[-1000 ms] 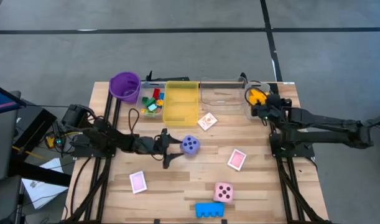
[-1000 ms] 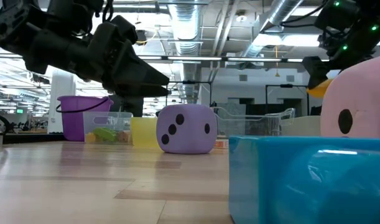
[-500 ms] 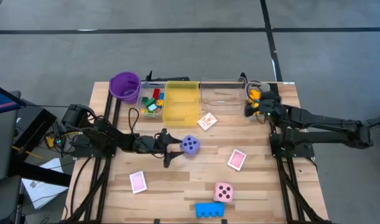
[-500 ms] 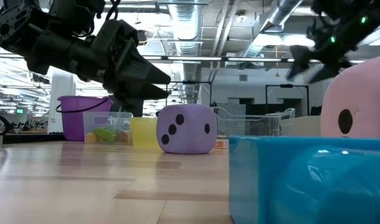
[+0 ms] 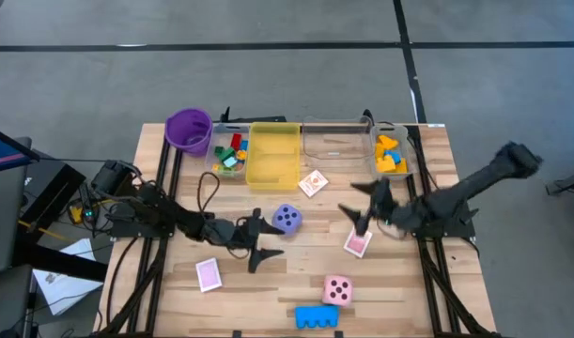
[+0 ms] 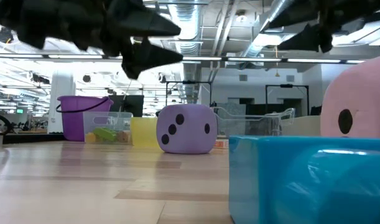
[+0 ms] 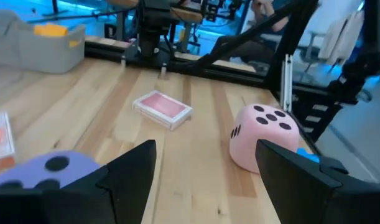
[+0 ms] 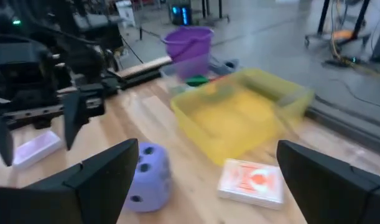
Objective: Pick & Place Toys
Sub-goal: Put the large blue game piece into the gray bin
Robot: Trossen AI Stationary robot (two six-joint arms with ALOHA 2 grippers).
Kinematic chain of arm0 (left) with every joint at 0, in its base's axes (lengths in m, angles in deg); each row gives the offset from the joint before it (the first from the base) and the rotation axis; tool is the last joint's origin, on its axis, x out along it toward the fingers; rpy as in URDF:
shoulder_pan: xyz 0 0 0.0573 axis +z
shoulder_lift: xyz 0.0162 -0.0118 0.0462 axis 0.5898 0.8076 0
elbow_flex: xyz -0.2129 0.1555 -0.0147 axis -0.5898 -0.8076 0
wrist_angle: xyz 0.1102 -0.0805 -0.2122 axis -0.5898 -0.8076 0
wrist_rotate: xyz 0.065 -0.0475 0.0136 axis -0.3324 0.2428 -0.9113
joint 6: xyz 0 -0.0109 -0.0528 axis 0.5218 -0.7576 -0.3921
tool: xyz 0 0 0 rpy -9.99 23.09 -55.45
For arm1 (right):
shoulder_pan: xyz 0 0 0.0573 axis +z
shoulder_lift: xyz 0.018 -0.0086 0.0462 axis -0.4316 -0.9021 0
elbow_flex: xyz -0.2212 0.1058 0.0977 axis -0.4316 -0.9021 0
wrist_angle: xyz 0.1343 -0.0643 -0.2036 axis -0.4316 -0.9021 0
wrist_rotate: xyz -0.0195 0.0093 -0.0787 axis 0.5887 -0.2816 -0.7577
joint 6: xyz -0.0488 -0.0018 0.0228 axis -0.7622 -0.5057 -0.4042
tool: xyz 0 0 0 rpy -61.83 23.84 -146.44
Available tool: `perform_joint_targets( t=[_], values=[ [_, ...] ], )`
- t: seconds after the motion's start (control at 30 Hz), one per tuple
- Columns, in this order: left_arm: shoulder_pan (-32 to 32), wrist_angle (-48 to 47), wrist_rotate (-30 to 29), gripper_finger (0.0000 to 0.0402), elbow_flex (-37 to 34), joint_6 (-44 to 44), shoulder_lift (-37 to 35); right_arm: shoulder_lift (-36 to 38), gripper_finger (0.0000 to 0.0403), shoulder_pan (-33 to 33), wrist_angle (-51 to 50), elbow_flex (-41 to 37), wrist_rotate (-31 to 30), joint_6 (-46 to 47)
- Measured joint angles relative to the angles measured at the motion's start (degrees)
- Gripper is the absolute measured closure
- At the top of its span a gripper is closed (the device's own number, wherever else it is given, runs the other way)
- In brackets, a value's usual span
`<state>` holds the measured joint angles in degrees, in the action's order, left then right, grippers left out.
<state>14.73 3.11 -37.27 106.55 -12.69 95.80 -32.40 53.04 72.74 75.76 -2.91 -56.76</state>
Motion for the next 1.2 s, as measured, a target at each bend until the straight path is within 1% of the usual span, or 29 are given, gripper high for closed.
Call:
perform_joint_targets(
  t=[0.1,0.2,0.27,0.37,0.43,0.57,0.7,0.87,0.97,1.2],
  values=[
    [-2.9,-5.0,-3.1,0.0133,3.3,0.9,0.0,-8.7,0.0028,7.5,8.5,0.0,-7.8,0.2],
    [-6.1,-10.3,-3.2,0.0133,6.1,0.8,0.0,-18.2,0.0028,12.3,20.6,0.0,-11.3,0.3],
    [-8.6,-12.1,-4.7,0.0133,7.8,-0.9,0.0,-24.5,0.0028,14.3,29.4,0.0,-11.5,0.3],
    [-12.5,-12.8,-10.3,0.0133,10.0,-2.5,0.9,-33.4,0.0028,16.2,41.5,0.2,-11.5,-0.2],
    [-15.0,-13.0,-14.4,0.0133,11.4,-1.7,2.4,-38.8,0.0028,16.7,46.7,1.0,-11.6,-0.3],
    [-18.3,-13.0,-17.7,0.0133,15.4,-1.6,8.6,-47.0,0.0028,16.8,53.1,4.0,-11.7,-0.7],
    [-19.4,-13.1,-18.2,0.0133,20.2,-1.7,16.2,-50.5,0.0028,15.9,54.9,7.6,-12.9,-4.9],
    [-19.4,-13.2,-18.1,0.0133,26.2,-2.0,24.3,-50.3,0.0028,15.7,54.9,10.6,-13.0,-10.9],
    [-19.4,-12.9,-18.2,0.0133,29.0,-2.1,27.4,-49.6,0.0028,15.8,54.9,11.0,-13.0,-13.7],
    [-19.4,-12.9,-17.5,0.0133,33.0,-2.2,32.7,-49.7,0.0028,15.2,52.1,11.0,-13.6,-13.6]
  ],
)
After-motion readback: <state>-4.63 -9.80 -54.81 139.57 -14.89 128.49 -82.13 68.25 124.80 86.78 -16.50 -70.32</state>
